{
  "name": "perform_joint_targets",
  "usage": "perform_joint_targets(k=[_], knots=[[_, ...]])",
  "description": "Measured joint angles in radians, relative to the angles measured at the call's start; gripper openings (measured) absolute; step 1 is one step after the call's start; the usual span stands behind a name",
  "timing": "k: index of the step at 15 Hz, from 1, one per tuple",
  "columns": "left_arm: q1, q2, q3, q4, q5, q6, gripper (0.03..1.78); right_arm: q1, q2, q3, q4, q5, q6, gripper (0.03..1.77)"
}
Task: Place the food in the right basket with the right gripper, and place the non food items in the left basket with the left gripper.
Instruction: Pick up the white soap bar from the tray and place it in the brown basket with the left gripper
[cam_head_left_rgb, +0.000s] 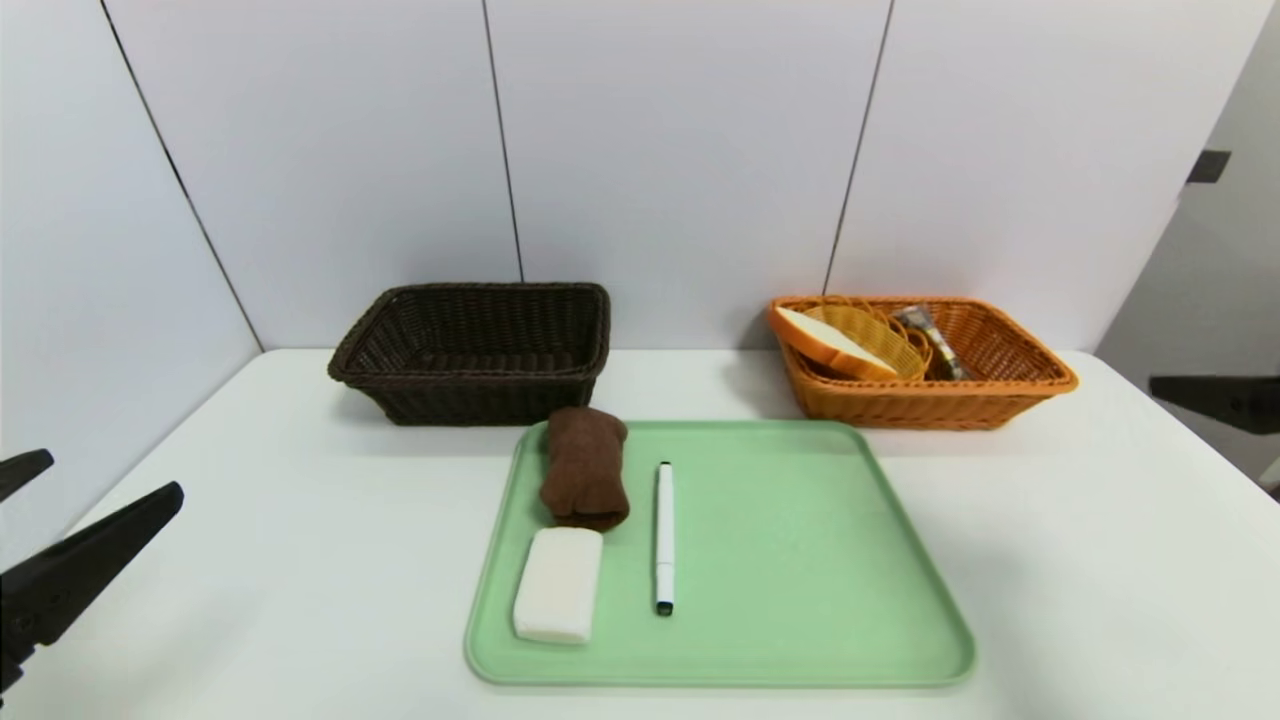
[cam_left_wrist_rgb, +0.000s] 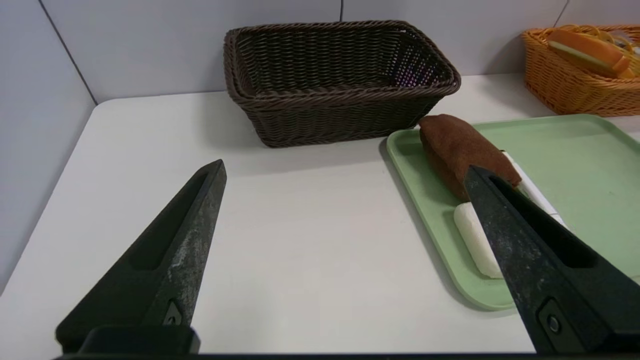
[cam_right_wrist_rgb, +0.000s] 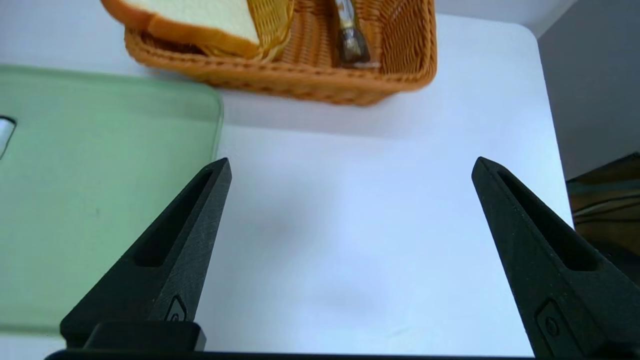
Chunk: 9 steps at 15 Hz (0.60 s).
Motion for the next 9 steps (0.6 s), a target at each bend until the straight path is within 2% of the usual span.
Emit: perform_joint_targets(k=[2,4,9], knots=[[-0.037,0.071,-0.07,-0.003,0.0,0.003,1.69,0.002,-0.096,0.08,-0.002,0.006,0.003,1.67],[-0.109,0.166,-0.155,-0.011,0.001,-0.005,1.69,0.006,-0.162,0.146,-0.001,0.009,0.003,1.68],[-0.287,0.44,-0.333,-0.023,0.005,-0.046,1.69,0.009,-0.241,0.238,0.0,0.009,-0.003,1.69]])
